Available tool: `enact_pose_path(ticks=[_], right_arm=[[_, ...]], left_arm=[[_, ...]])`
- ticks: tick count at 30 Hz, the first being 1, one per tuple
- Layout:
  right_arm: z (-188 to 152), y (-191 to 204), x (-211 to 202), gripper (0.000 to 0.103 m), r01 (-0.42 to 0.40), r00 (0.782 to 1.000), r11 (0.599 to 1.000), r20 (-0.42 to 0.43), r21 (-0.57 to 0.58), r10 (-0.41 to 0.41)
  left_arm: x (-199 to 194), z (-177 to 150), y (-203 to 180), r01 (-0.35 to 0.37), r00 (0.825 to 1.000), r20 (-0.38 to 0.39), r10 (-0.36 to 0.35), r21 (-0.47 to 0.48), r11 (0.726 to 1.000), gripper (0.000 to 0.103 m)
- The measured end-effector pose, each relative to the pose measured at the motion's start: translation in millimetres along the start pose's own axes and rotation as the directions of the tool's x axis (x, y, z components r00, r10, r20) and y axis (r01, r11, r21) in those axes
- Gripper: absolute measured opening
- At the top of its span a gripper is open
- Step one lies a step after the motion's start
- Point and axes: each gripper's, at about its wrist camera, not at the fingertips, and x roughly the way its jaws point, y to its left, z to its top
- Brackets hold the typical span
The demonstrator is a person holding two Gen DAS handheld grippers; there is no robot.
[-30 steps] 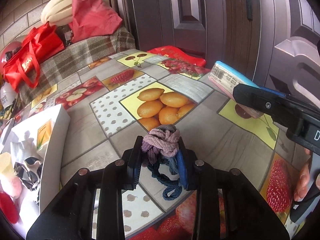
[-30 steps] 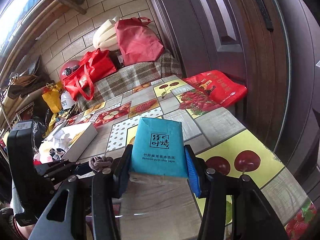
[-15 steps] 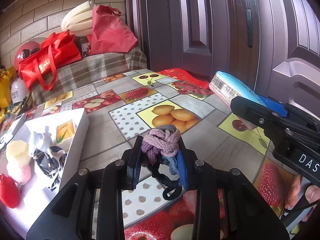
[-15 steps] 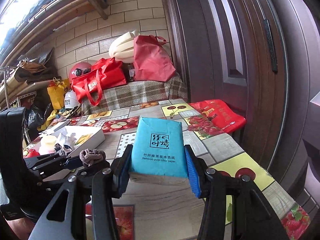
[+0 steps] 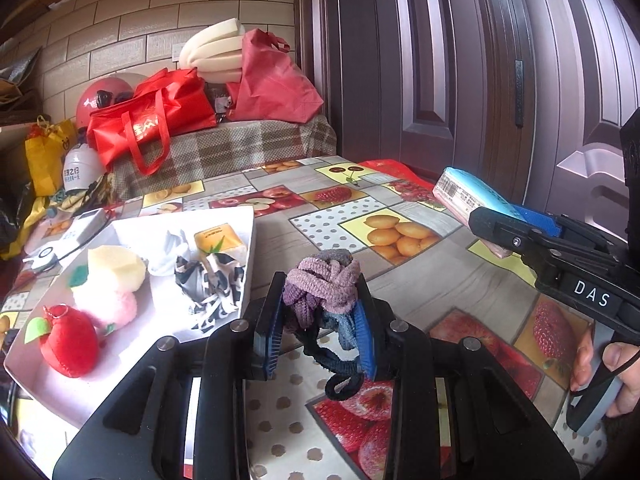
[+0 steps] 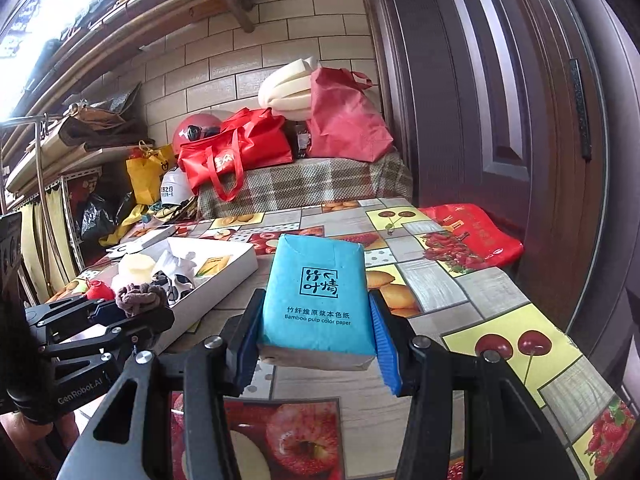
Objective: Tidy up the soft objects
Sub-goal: 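Lower the rope knot into the box with the left tool while the right tool lowers the tissue pack in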
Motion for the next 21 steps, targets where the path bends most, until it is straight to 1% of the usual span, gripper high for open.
enact_pose_path(ticks=[6,11,13,17,21], right_arm=[[-0.1,16.2,3.2,0.049,-0.028,1.000,0.999,-0.010,-0.030,0.028],[-1.4,40.7,10.6,0.050,-0.085,0.996,0.994,-0.034,-0.075,0.083],[-2.2,53.5,14.1,0.049,-0.114,0.993,0.989,-0.046,-0.097,0.110],[-2.5,78.3,23.7,0.049,-0.171,0.984,0.976,-0.067,-0.134,0.163],[-1.2,95.1,34.8,0.049,-0.238,0.970,0.964,-0.077,-0.116,0.230]], left_arm=[[-12.5,-5.7,10.7,-0.044,0.999,0.027,0.044,0.025,0.999,0.030],[-17.3,-8.6,38.1,-0.098,0.995,0.024,0.098,-0.001,0.995,0.031],[-18.1,-10.1,54.2,-0.130,0.991,0.021,0.130,-0.019,0.991,0.031],[-22.1,-14.2,94.4,-0.196,0.980,0.007,0.197,-0.087,0.977,0.031],[-29.5,-20.2,139.9,-0.270,0.962,-0.006,0.273,-0.172,0.947,0.031]])
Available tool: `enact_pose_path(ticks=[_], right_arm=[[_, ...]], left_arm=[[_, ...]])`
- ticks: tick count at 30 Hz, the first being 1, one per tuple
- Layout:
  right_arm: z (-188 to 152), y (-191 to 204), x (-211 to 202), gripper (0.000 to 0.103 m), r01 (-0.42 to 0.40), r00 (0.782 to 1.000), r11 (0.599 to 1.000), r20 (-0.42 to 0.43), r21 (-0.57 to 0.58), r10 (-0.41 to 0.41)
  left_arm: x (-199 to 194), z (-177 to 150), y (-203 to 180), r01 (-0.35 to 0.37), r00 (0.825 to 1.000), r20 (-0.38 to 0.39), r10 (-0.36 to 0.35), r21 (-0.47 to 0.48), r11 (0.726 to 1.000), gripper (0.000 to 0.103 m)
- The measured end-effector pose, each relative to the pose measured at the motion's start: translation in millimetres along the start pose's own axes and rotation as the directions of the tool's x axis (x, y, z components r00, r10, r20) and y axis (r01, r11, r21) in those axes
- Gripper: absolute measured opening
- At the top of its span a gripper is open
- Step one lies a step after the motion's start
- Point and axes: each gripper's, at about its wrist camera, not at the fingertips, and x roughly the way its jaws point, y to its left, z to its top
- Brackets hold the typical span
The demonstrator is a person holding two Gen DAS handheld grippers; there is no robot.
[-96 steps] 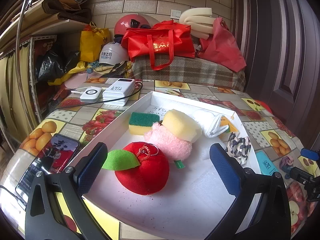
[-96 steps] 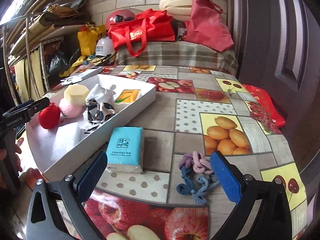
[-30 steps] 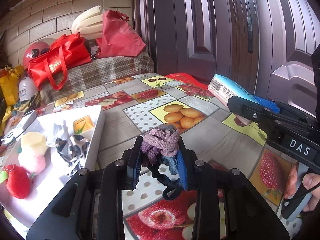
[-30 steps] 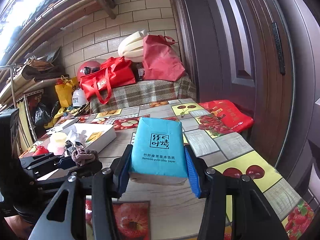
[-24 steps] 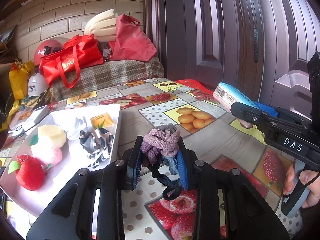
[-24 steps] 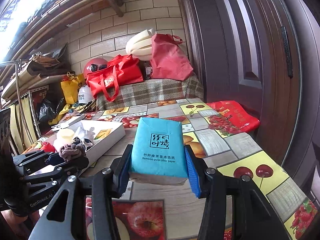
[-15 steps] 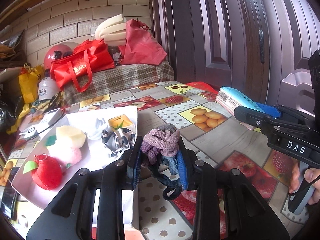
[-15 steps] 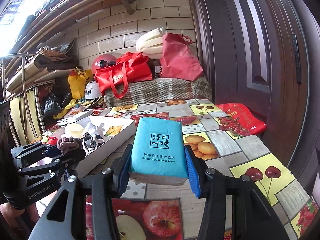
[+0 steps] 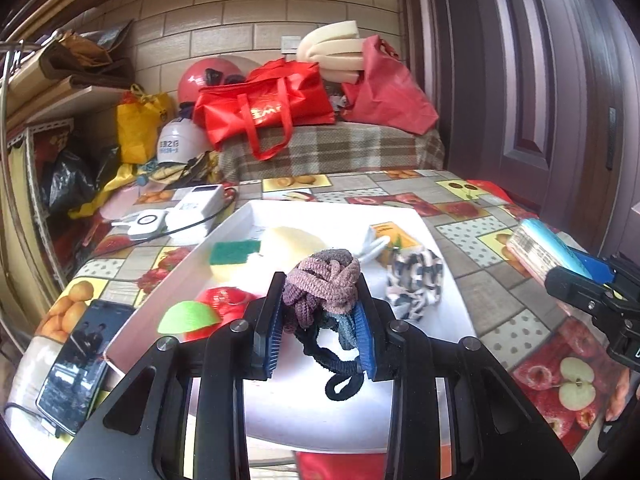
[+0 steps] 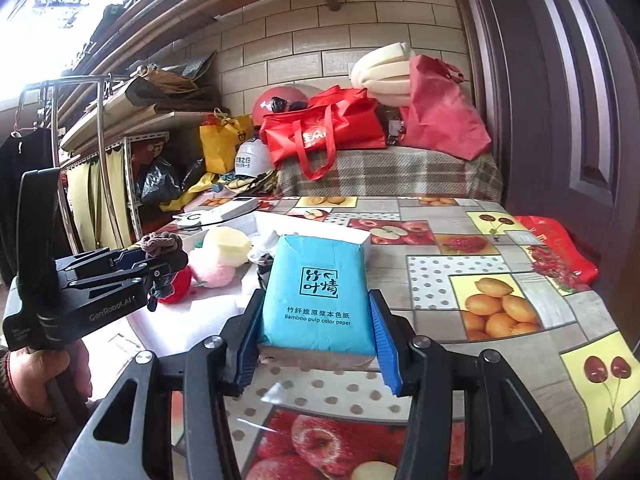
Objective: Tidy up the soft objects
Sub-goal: 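Lower the rope knot into the box with the left tool while the right tool lowers the tissue pack in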
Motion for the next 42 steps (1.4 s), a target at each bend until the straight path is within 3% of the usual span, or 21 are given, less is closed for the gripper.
enact_pose_path(ticks=[3,7,11,15,24,32,34,35,37,38,39,40,42], right_arm=[[2.2,17.6,11.7,0.049,-0.025,1.000,0.999,-0.006,-0.041,0.024],[5.4,40.0,26.5,0.049,-0.077,0.997,0.992,-0.027,-0.104,0.074],[6.2,61.4,43.0,0.049,-0.135,0.989,0.979,-0.077,-0.156,0.124],[9.4,71.8,67.8,0.049,-0.144,0.982,0.977,-0.144,-0.156,0.121],[18.8,60.1,99.9,0.049,-0.086,0.981,0.995,-0.179,-0.053,0.075],[19.6,64.9,94.6,0.050,-0.068,0.987,0.994,-0.153,-0.082,0.055],[20.1,65.6,95.0,0.051,-0.061,0.988,0.994,-0.149,-0.089,0.047],[20.1,65.3,95.0,0.051,-0.061,0.988,0.994,-0.148,-0.088,0.047],[20.5,60.8,95.2,0.063,-0.050,0.988,0.996,-0.146,-0.069,0.039],[20.9,56.3,94.7,0.079,-0.037,0.989,0.998,-0.142,-0.046,0.030],[20.9,51.4,95.2,0.096,-0.021,0.990,1.000,-0.143,-0.020,0.018],[21.0,47.7,96.4,0.103,-0.020,0.989,1.000,-0.148,-0.001,0.020],[20.8,43.9,98.6,0.103,-0.015,0.987,1.000,-0.158,0.019,0.018]], left_arm=[[5.8,-0.8,36.7,-0.045,0.999,-0.021,0.043,-0.090,0.995,0.031],[19.9,-3.3,69.0,-0.036,0.996,-0.089,0.017,-0.216,0.976,0.031],[21.6,-0.1,50.2,-0.038,0.996,-0.085,0.027,-0.132,0.990,0.031],[31.9,5.4,27.3,-0.039,0.996,-0.079,0.034,-0.060,0.997,0.031],[58.1,13.7,13.5,-0.039,0.991,-0.133,0.031,-0.056,0.998,0.031],[54.8,14.1,12.8,-0.064,0.991,-0.119,0.057,-0.055,0.996,0.032],[53.4,14.2,12.8,-0.082,0.991,-0.113,0.075,-0.056,0.995,0.039],[51.8,14.0,13.4,-0.104,0.990,-0.107,0.097,-0.061,0.993,0.048],[47.5,13.4,20.4,-0.138,0.987,-0.091,0.130,-0.097,0.986,0.075],[45.5,13.0,26.6,-0.138,0.988,-0.083,0.128,-0.127,0.982,0.093],[44.0,12.4,30.6,-0.134,0.989,-0.078,0.124,-0.147,0.980,0.103],[42.9,12.1,32.5,-0.134,0.990,-0.073,0.124,-0.156,0.979,0.103],[42.1,13.0,29.5,-0.142,0.989,-0.066,0.134,-0.141,0.980,0.103]])
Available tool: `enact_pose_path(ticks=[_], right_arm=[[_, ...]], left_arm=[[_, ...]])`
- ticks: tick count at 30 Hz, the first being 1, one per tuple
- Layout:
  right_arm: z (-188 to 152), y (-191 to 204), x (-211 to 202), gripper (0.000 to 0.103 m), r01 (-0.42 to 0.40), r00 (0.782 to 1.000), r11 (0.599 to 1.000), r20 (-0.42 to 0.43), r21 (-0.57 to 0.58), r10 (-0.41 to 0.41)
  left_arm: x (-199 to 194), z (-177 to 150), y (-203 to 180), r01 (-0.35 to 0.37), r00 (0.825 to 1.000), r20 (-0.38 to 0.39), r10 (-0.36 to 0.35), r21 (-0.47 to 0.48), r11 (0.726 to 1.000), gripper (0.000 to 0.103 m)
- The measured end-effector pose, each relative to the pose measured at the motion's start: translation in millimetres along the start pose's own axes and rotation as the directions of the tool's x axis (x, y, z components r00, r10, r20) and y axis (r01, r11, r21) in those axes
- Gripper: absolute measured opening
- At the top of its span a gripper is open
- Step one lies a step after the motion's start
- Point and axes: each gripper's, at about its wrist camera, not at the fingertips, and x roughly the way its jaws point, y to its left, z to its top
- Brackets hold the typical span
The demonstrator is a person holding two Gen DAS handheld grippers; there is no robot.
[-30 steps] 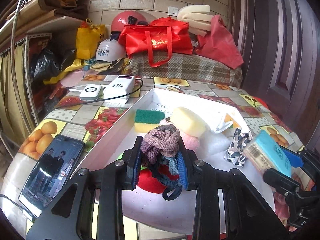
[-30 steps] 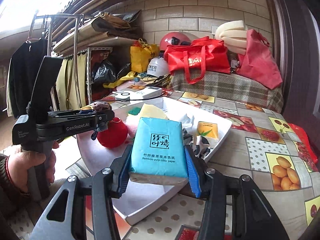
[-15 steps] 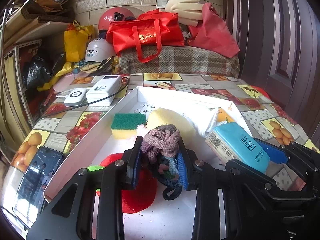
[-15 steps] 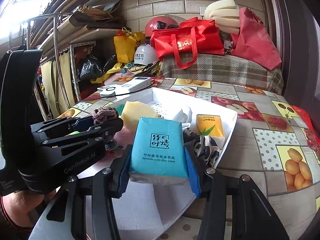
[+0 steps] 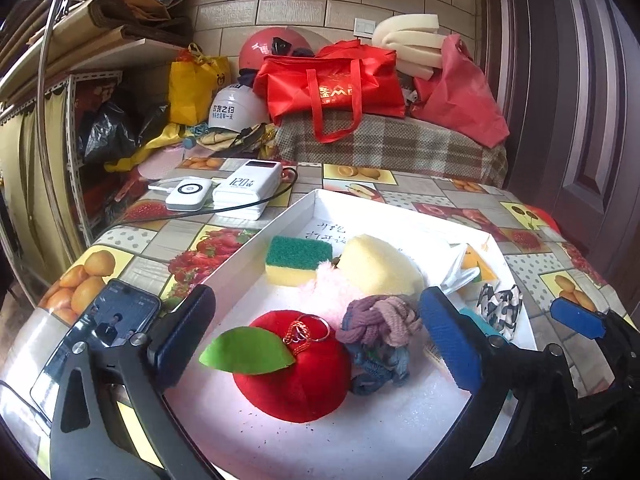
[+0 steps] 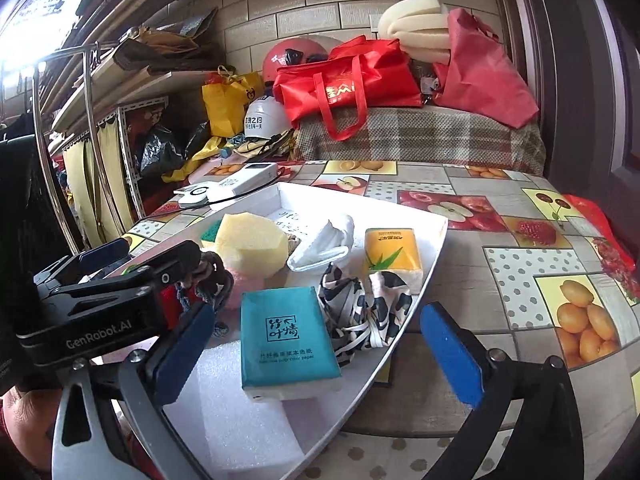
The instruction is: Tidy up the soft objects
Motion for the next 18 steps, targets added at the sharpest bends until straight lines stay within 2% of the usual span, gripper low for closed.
enact_pose_path(ticks=[18], right_arm=[[-3.0,9.6,-12.9,0.103,0.040,0.996,0.998,0.080,-0.048,-0.036]], left_arm=[[-10.3,-1.3,-1.2,-0.023,0.998,0.051,0.023,0.000,1.000,0.103]])
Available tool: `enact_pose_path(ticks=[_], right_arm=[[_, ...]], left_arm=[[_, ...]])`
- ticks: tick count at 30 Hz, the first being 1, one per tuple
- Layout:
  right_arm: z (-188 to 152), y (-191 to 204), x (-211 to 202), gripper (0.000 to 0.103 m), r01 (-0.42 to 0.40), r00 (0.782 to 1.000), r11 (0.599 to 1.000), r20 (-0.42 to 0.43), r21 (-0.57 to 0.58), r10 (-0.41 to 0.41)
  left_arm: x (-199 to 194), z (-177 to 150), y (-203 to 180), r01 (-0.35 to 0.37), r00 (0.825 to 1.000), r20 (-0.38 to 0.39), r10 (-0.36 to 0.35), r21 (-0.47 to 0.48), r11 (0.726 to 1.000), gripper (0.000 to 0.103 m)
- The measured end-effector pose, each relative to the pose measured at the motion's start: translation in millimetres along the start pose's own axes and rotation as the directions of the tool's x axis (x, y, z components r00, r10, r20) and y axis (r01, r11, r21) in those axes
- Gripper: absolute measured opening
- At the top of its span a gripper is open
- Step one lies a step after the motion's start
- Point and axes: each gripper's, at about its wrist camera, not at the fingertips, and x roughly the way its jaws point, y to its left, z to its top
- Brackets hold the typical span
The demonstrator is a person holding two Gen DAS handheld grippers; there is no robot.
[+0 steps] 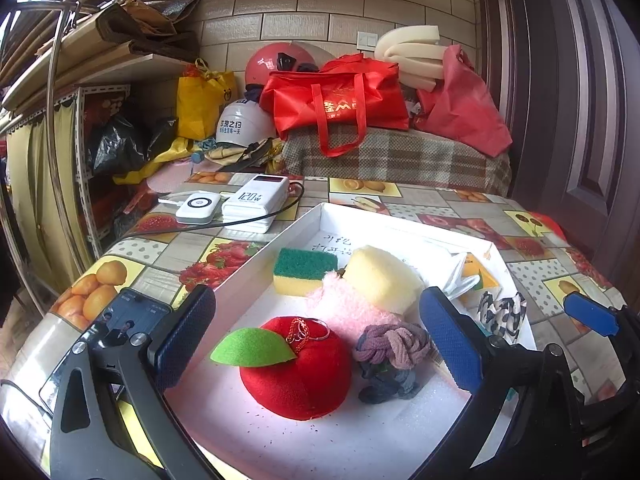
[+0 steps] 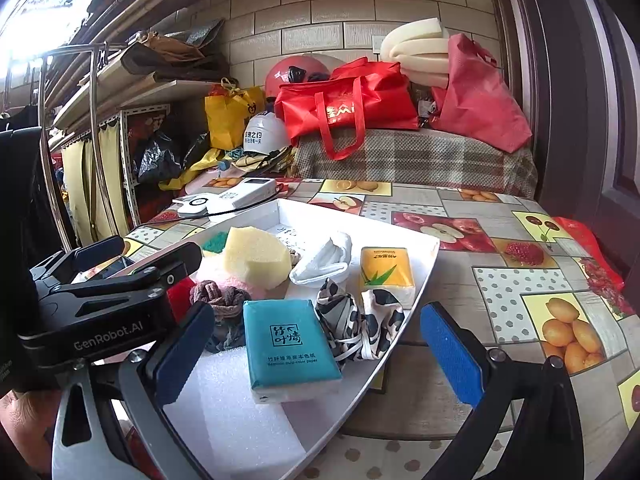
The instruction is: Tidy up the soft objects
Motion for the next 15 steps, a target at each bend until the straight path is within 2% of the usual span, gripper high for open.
enact_pose_path(ticks=[9,15], right_arm=[[0.6,0.7,-2.1,0.103,0.002,1.000,1.000,0.010,-0.003,-0.002],[0.4,3.6,-16.9,0.103,0.009,0.998,1.000,0.068,-0.020,-0.008]], left_arm=[[-3.3,2.3,1.3,0.003,1.000,0.015,-0.003,-0.001,1.000,0.103],[-20.9,-0.8,5.7,0.026,0.998,0.051,-0.023,-0.047,0.999,0.103]])
